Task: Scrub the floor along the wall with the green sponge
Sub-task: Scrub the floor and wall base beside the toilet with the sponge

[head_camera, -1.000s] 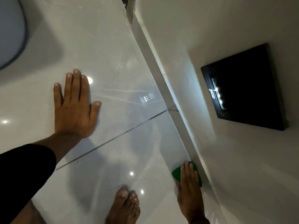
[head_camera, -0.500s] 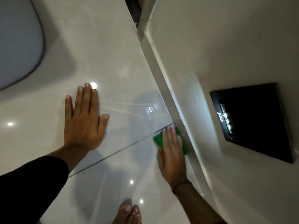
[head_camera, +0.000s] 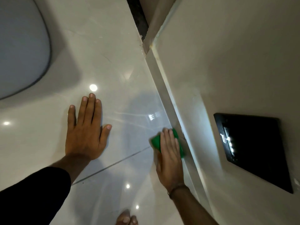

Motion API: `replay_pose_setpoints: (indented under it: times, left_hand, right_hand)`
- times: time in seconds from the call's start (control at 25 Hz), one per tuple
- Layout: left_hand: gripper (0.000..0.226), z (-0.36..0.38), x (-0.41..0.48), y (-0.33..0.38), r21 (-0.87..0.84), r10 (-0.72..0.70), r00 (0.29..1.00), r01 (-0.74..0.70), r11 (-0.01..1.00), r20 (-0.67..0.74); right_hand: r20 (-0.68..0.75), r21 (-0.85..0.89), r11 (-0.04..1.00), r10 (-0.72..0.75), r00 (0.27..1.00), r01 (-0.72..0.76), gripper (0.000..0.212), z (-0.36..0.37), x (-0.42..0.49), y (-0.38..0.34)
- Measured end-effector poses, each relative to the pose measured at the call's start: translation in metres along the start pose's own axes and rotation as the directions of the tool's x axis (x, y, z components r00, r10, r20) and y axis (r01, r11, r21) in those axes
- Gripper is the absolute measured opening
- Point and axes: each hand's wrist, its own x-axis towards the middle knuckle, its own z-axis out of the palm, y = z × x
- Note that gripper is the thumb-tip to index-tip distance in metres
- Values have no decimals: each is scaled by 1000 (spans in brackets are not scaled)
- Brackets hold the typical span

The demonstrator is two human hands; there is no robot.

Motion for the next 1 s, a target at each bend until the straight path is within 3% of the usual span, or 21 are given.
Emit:
replay_pose_setpoints:
  times: [0.12,0.28,0.52,0.64,0.8,1.0]
  left_hand:
    - [82,1,0,-1,5,1,1000,-1,1000,4]
    - [82,2,1,0,9,-1,1000,1,1000,9]
    - [84,1,1,0,27,-16,999,14,1000,52]
    - [82,-5,3,1,47,-28,998,25,999,62]
    - [80,-6,2,3,55,-26,997,23,998,69]
    - [81,-3,1,3,49,-22,997,18,999,78]
  right_hand:
    - [55,-39,999,13,998,-10,80,-1,-3,4]
    - [-23,-19,998,-60,998,60,84,-7,71,-28]
    - [-156,-41,993,-111,981,106,61,-12,205,-96]
    - [-144,-25,993,-119,982,117,62,-10,184,-85]
    - [-79,-74,989,-134,988,128,80,-15,120,-53]
    - [-83,-47,985,-167,983,163,64,-20,185,-87]
